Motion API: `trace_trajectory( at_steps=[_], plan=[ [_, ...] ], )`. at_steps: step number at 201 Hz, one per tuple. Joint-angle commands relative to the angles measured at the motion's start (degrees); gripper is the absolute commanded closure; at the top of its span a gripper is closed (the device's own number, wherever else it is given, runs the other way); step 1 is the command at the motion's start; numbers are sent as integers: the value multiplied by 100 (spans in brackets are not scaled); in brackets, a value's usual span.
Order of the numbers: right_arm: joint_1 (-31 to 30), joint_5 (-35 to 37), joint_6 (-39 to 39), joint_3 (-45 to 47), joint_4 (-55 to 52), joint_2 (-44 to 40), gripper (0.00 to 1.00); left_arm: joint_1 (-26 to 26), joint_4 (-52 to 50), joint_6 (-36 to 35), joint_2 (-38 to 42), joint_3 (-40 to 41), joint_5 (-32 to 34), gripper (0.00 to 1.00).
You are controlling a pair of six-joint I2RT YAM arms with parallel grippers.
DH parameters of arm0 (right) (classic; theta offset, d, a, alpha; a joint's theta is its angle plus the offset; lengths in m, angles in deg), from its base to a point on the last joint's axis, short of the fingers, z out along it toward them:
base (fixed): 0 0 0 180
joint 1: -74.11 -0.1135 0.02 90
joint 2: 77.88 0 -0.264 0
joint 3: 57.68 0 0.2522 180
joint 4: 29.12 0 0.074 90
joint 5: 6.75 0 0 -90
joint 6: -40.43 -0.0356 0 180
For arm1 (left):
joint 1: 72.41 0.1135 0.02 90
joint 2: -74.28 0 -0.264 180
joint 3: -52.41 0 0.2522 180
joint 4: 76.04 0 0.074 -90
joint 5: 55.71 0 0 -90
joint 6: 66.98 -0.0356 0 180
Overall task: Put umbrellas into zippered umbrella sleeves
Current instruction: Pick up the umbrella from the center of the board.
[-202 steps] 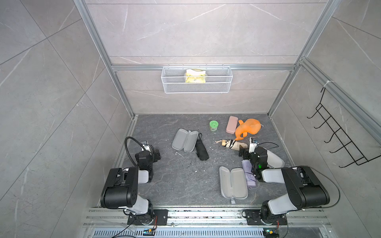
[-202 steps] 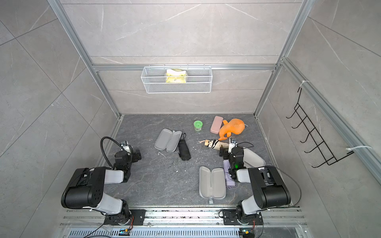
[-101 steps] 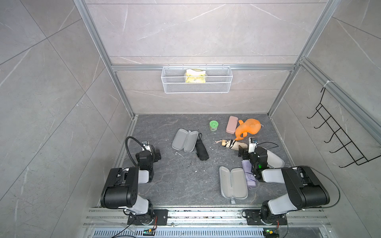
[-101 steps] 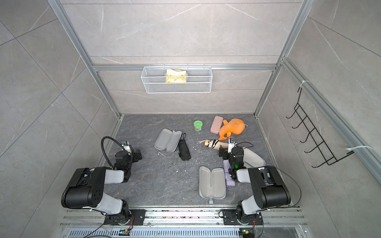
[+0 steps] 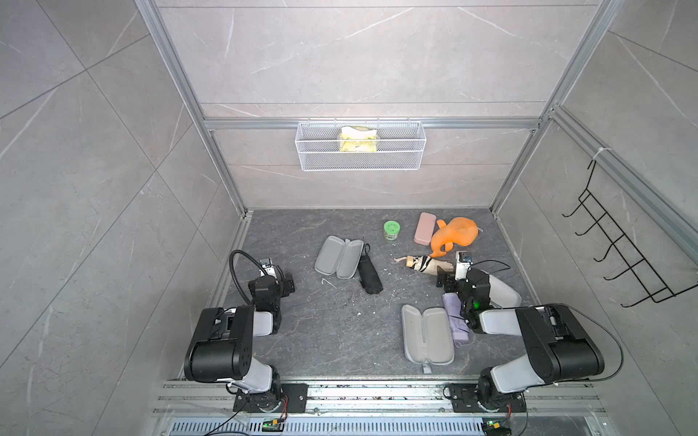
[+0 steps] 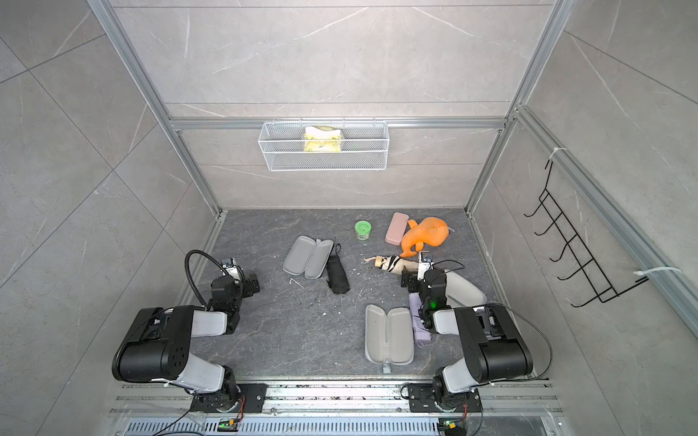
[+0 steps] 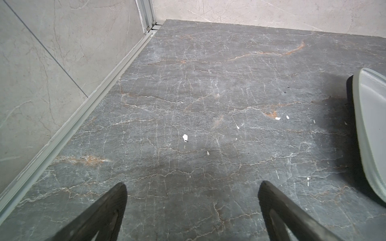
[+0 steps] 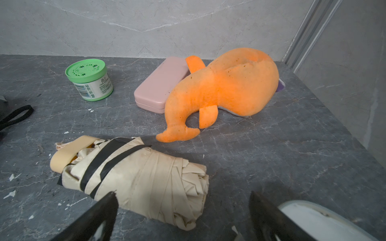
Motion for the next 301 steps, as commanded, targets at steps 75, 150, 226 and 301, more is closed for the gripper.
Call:
trace_trajectory(
  at_steps=[75, 150, 226, 301],
  plan=[
    [-1223, 2023, -2112, -4461, -8890, -846, 0, -275, -3146, 1708, 2600, -1024, 1655, 0],
    [-2428, -790, -2754, -5138, -8371, 613, 11, -29, -5718, 2932, 2191, -3169, -627, 17],
    [-3722, 490, -2113, -7443, -9622, 3123, 7, -382, -7049, 1920, -873, -5416, -2605, 35],
    [-3628, 343, -1933, -8154, -9688, 4084, 7, -1103, -7973, 1396, -3129, -7491, -2739, 40]
  ],
)
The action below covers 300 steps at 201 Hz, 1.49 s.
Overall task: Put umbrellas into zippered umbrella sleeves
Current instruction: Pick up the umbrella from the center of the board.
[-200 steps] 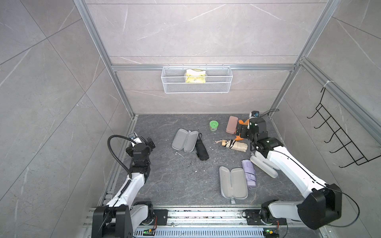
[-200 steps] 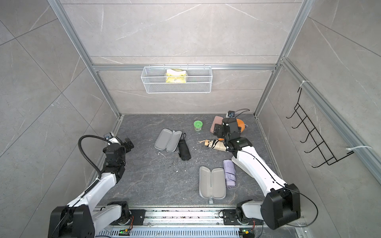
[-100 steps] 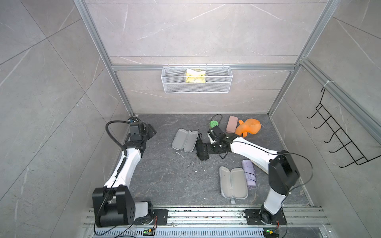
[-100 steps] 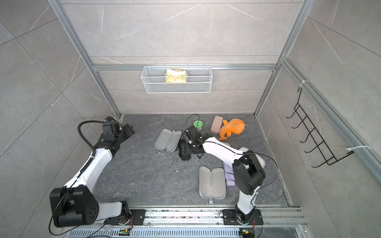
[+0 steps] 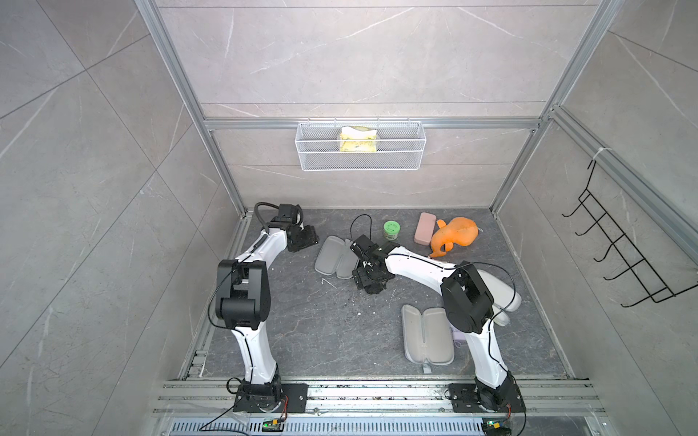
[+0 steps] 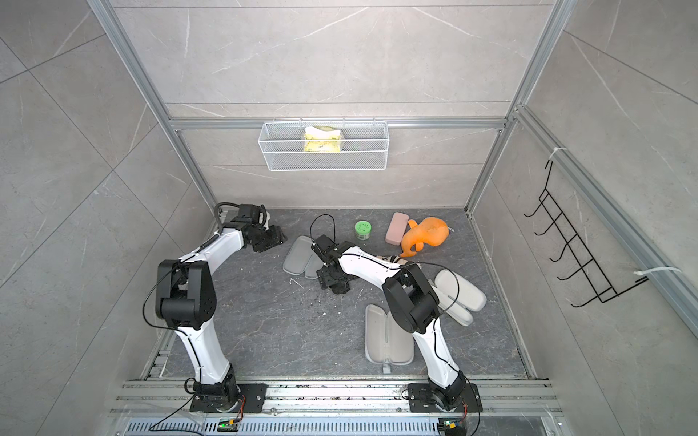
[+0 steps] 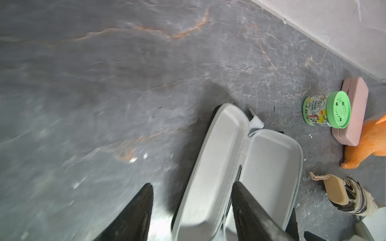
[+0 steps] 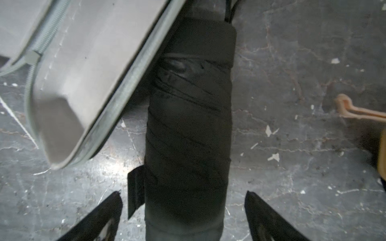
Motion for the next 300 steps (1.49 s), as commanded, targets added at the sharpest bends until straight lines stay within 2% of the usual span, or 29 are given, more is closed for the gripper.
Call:
trace_trajectory(
  at_steps=[1, 33, 66, 93, 122, 131, 148, 172, 194, 216, 228, 243, 269, 300],
  plan=[
    [58, 31, 118, -162, -200, 227, 7, -175, -534, -300, -466, -473, -235, 40],
    [99, 43, 92, -63, -32, 213, 13, -359, -560, -250, -894, -714, -175, 49],
    [120, -35, 87, 142, 197, -3, 29, -376, -547, -58, -1118, -742, -205, 72],
    [130, 125, 37, 457, 342, -404, 45, -376, -289, 267, -874, -268, -79, 85],
    [156, 272, -168, 990, 493, -1038, 54, -420, 228, 1012, -456, 483, 40, 100],
    [160, 329, -205, 1138, 476, -1281, 56, -476, 204, 1247, -309, 684, 276, 100],
    [156, 480, -279, 1370, 327, -1798, 59, -713, 96, 1856, 178, 1275, 1258, 100],
    [126, 373, -316, 1711, 236, -2507, 61, -1226, 174, 2546, 748, 2096, 1725, 100],
    [-274, 277, 297, 1785, 152, -2996, 61, -1822, -202, 3229, 982, 2413, 1963, 100],
    [-933, 287, 816, 1585, -412, -3159, 61, -2520, -115, 3942, 1196, 2812, 1899, 100],
    [-1208, 67, 891, 1650, -599, -3242, 61, -2766, 364, 4323, 1329, 3198, 1537, 100],
    [-1410, -323, 743, 1947, -453, -3441, 61, -2955, 825, 4756, 1447, 3624, 1132, 100],
    [-1447, -1230, 128, 2482, 0, -3440, 62, -3292, 1749, 5275, 1924, 4327, 978, 100],
    [-1454, -1242, -1, 2928, 210, -3471, 62, -3587, 2101, 5371, 2711, 4987, 998, 81]
  ],
)
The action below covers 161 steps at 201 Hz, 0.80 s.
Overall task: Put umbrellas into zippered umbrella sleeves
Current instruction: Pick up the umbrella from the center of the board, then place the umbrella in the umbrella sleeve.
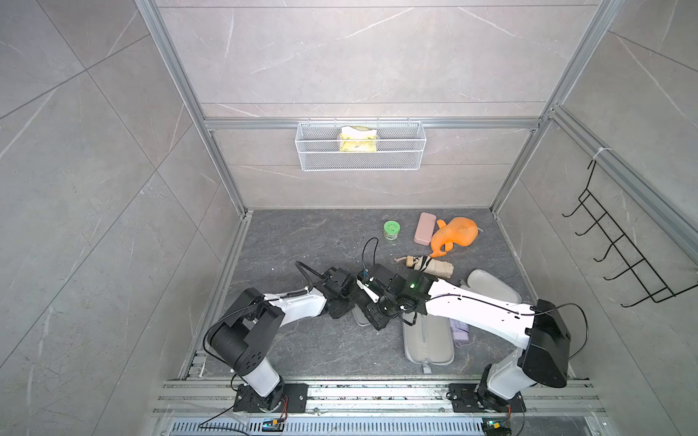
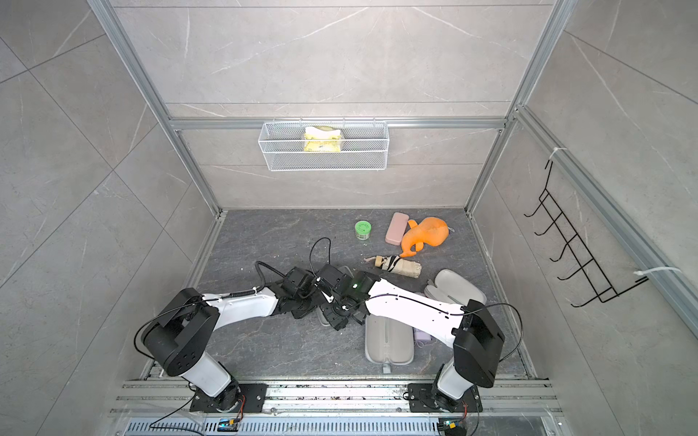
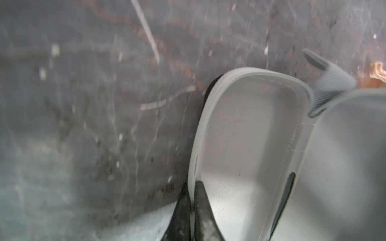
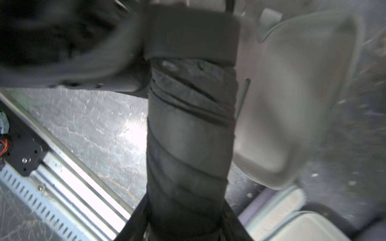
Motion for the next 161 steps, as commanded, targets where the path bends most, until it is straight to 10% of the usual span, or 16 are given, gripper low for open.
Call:
trace_trajectory(
  at_steps=[1, 48, 90, 161],
  plan=[
    [-21, -328, -222, 245, 248, -126, 62, -207, 181, 430, 531, 467, -279, 80],
    [9, 214, 50, 159, -337, -113, 64, 118, 99, 19, 1596, 1209, -534, 62],
    [5, 386, 550, -281, -1226, 113, 65, 1414, -121, -1070, 2267, 1099, -1363, 49],
    [-126, 277, 1099, -1526, -2894, 1236, 69, 2326, 669, -2089, 908, 472, -2535, 50]
  ],
)
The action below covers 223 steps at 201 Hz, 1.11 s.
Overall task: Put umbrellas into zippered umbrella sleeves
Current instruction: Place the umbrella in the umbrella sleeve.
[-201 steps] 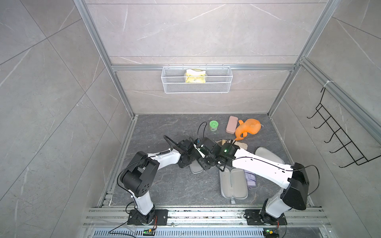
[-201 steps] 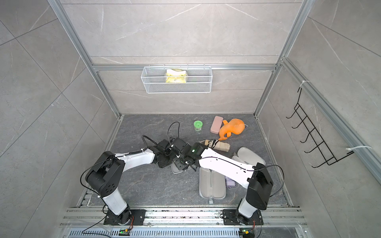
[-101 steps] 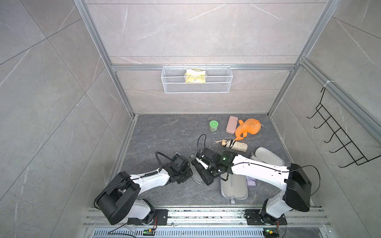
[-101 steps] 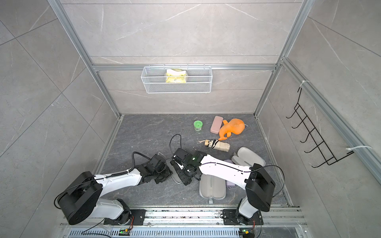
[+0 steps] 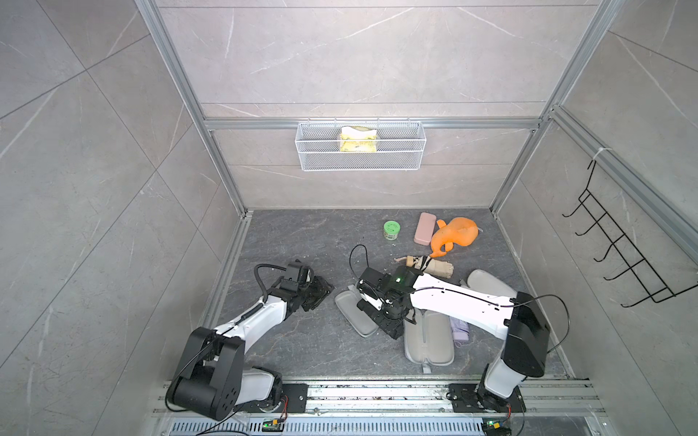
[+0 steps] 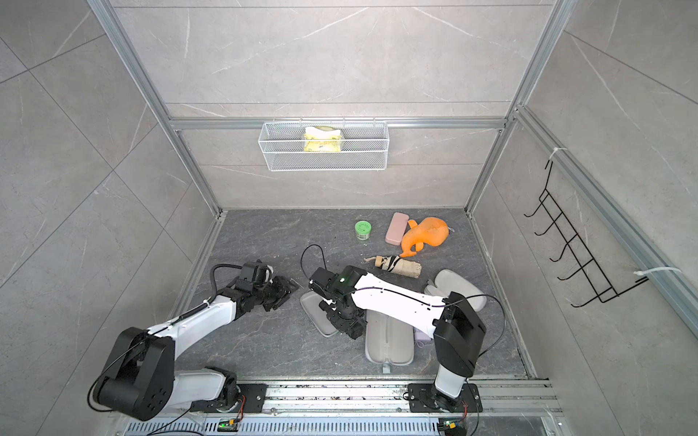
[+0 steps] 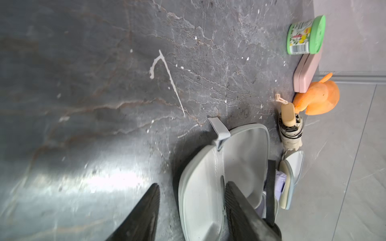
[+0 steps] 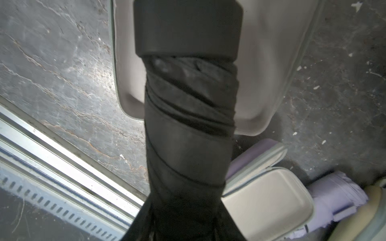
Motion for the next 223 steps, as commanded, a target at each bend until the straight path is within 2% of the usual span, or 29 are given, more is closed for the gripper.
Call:
trace_trajectory(
  at_steps=[1, 46, 85, 108, 182, 223],
  plan=[
    [-111, -75, 262, -491, -809, 366, 70, 34, 447, -408, -466, -221, -723, 51],
    [-321, -188, 255, -1034, -1196, 938, 71, 11, 1064, -283, -940, -147, -952, 58],
    [-315, 237, 266, -1812, -1220, 1747, 73, -11, 1586, -212, -1470, -91, -1189, 71],
    [-301, 257, 373, -2382, -1329, 2206, 75, -16, 1790, -222, -1694, -67, -1362, 78],
    [-40, 101, 63, -3178, -1262, 2995, 80, -91, 2066, -105, -1678, 119, -1499, 94],
    [-40, -180, -440, -3179, -1279, 3009, 79, -333, 2454, 555, -1435, 487, -1303, 99]
  ],
)
